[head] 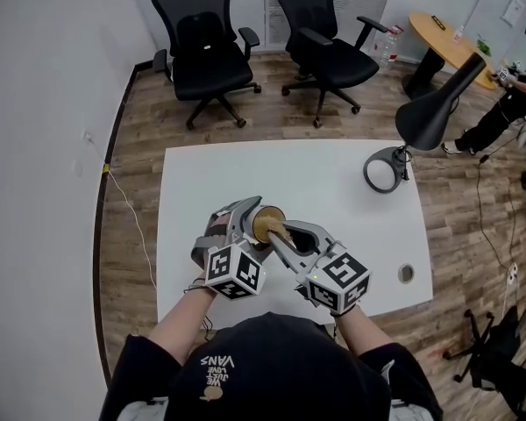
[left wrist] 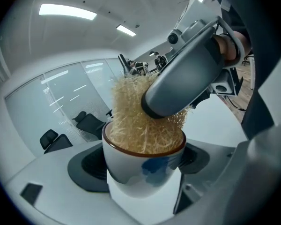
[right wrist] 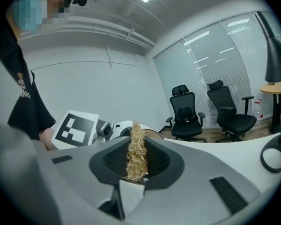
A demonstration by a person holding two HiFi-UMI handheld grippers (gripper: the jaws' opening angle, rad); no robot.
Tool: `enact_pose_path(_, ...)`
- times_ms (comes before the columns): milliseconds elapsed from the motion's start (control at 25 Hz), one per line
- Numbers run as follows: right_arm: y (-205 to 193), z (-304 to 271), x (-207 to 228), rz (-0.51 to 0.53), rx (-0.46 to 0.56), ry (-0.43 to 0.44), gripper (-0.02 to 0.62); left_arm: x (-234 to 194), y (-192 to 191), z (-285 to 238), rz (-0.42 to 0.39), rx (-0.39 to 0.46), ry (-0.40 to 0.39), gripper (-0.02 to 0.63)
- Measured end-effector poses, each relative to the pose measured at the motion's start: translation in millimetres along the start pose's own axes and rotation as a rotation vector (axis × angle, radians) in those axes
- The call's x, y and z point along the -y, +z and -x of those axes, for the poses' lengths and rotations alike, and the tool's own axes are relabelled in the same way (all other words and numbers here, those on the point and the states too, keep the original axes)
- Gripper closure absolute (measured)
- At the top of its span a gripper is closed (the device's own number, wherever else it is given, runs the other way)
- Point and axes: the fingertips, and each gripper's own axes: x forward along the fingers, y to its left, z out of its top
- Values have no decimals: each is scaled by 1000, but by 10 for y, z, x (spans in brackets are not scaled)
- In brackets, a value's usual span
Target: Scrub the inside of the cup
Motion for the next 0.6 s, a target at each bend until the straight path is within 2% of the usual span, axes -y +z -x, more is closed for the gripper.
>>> enact_pose_path(120,19,-37,6,11,-6,5,518,39,16,-13,-3,-5,-5,201)
enact_pose_path(400,26,17,220,12,-23,-92,517,91,93,36,-2,23,-4,201)
enact_pose_path(600,-125,7,120,-24,-75,-60,518,17,30,24,7,9,9,195)
